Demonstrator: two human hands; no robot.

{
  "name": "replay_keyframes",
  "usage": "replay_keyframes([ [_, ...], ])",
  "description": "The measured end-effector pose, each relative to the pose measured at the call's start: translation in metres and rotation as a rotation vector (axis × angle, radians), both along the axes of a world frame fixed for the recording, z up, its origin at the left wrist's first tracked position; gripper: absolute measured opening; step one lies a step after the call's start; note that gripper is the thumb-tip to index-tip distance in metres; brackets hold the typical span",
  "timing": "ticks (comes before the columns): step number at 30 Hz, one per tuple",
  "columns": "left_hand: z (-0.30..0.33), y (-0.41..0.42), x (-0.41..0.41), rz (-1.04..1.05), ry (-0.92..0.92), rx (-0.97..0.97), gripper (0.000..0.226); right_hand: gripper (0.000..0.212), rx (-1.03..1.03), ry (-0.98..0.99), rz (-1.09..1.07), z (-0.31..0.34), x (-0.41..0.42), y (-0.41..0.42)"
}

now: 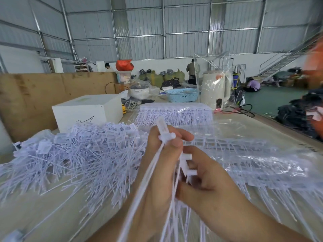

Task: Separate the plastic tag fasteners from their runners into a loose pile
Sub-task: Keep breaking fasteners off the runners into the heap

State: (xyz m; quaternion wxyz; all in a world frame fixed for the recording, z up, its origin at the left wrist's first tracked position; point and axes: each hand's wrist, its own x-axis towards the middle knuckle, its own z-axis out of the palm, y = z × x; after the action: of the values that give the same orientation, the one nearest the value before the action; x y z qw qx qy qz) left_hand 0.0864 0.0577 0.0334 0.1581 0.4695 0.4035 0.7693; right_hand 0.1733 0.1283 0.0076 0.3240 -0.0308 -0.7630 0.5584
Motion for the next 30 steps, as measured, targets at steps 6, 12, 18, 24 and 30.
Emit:
replay_keyframes([
  [6, -0.008, 0.004, -0.036, 0.034, 0.17, -0.361, 0.012, 0.016, 0.602, -0.173, -0.436, 0.015, 0.02, 0.023],
  [12, -0.004, -0.02, -0.067, 0.253, 0.297, -0.359, 0.036, 0.021, 1.051, -0.69, -0.701, 0.035, 0.036, 0.042],
  [18, -0.015, -0.02, -0.054, 0.197, 0.906, -0.551, 0.014, 0.028, 1.071, -0.692, -0.53, 0.028, 0.03, 0.036],
  [24, -0.022, -0.019, -0.064, 0.181, 0.803, -0.626, 0.017, 0.032, 0.957, -0.534, -0.376, 0.023, 0.027, 0.042],
  [30, -0.02, -0.018, -0.067, 0.185, 0.644, -0.55, 0.014, 0.016, 0.812, -0.37, -0.319, 0.019, 0.029, 0.049],
])
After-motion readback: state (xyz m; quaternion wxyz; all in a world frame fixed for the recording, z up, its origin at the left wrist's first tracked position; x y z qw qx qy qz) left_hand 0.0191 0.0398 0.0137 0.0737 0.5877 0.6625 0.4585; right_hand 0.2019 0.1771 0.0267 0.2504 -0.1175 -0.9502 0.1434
